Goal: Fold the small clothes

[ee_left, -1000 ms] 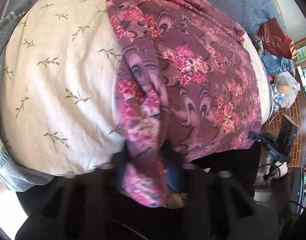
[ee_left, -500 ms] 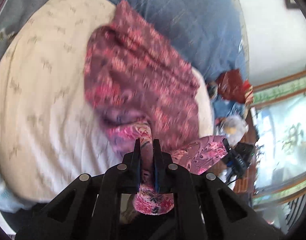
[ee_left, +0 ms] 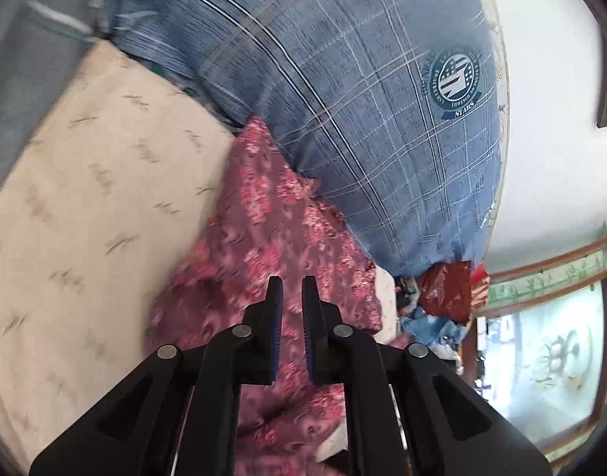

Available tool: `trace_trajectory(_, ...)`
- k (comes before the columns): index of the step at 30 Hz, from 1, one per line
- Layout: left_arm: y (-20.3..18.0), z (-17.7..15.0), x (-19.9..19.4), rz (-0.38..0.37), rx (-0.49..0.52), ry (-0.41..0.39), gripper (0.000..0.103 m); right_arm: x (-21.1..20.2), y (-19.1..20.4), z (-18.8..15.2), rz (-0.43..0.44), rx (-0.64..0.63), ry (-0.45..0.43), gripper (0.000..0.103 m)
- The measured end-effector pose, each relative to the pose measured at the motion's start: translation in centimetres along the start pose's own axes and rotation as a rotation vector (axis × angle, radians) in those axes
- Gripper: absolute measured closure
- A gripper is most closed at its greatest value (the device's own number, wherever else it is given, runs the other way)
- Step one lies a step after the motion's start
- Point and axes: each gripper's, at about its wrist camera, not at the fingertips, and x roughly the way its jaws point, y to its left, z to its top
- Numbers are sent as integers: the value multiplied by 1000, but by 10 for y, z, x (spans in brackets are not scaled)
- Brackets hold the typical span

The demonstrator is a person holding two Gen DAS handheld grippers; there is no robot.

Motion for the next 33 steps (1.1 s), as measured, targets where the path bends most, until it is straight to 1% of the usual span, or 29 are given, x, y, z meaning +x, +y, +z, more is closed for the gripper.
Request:
trace_trajectory(1, -6, 1, 3, 5, 29, 12, 96, 8, -4, 4, -17, 14, 11, 97)
trace_trajectory(2, -15, -2, 6, 34, 89, 29, 95, 15, -9, 7, -31, 30, 29, 97)
trace_trajectory(3, -22, -7, 6, 62, 150, 50, 91, 21, -14, 7, -46, 40, 50, 97)
trace_trajectory(4, -31, -19, 8, 99, 240, 90, 86, 25, -16, 7, -62, 38, 62, 97)
trace_trajectory(5, -36, -31, 9, 121, 305, 122, 69, 27, -19, 6, -77, 36, 74, 97)
trace_trajectory(6, -41, -52, 7, 149, 391, 167, 44, 27, -23, 3, -85, 39, 81, 97)
trace_trajectory(7, -42, -67, 5, 168, 436, 192, 35, 26, -25, 0, -86, 44, 82, 96)
trace_trajectory(8, -43, -82, 3, 181, 479, 219, 29, 24, -28, -3, -87, 53, 79, 96)
trace_trajectory(9, -43, -99, -1, 177, 510, 253, 29, 22, -29, -4, -88, 60, 75, 96)
trace_trajectory(10, -40, -116, -4, 168, 520, 300, 29, 19, -30, -6, -88, 68, 70, 96)
trace_trajectory(11, -35, -127, -7, 159, 511, 323, 29, 17, -30, -7, -89, 72, 69, 96)
trace_trajectory(12, -27, -143, -12, 150, 475, 338, 29, 14, -30, -9, -94, 71, 68, 96)
trace_trajectory(13, -19, -152, -15, 150, 447, 350, 29, 13, -29, -10, -100, 68, 69, 96)
trace_trajectory(16, 14, -184, -21, 136, 306, 394, 29, 8, -28, -14, -123, 55, 77, 96)
trace_trajectory(18, 30, -201, -20, 125, 243, 412, 28, 5, -28, -16, -130, 56, 77, 95)
trace_trajectory(19, 35, -210, -16, 126, 229, 419, 28, 3, -28, -17, -133, 57, 74, 95)
trace_trajectory(21, 30, -220, -4, 112, 244, 418, 28, 0, -29, -18, -140, 61, 70, 95)
trace_trajectory(23, 22, -221, 5, 91, 255, 398, 28, -1, -30, -19, -147, 65, 64, 95)
trace_trajectory(24, 16, -219, 12, 72, 255, 381, 30, -3, -30, -19, -146, 70, 60, 95)
trace_trajectory(25, 11, -217, 19, 65, 256, 370, 36, -4, -30, -19, -144, 75, 56, 96)
trace_trajectory(26, 9, -214, 23, 53, 257, 368, 68, -5, -29, -19, -136, 77, 53, 96)
trace_trajectory(27, 5, -212, 27, 33, 261, 375, 97, -7, -27, -20, -124, 76, 50, 96)
trace_trajectory(28, 2, -207, 29, 18, 253, 374, 98, -10, -24, -20, -103, 73, 45, 96)
trace_trajectory(29, 1, -202, 27, 1, 242, 356, 98, -12, -22, -20, -87, 70, 43, 97)
trace_trajectory(31, -6, -189, 18, -25, 235, 303, 98, -20, -14, -19, -44, 66, 39, 97)
trace_trajectory(33, -11, -172, 7, -68, 213, 255, 98, -26, -9, -15, -10, 64, 27, 97)
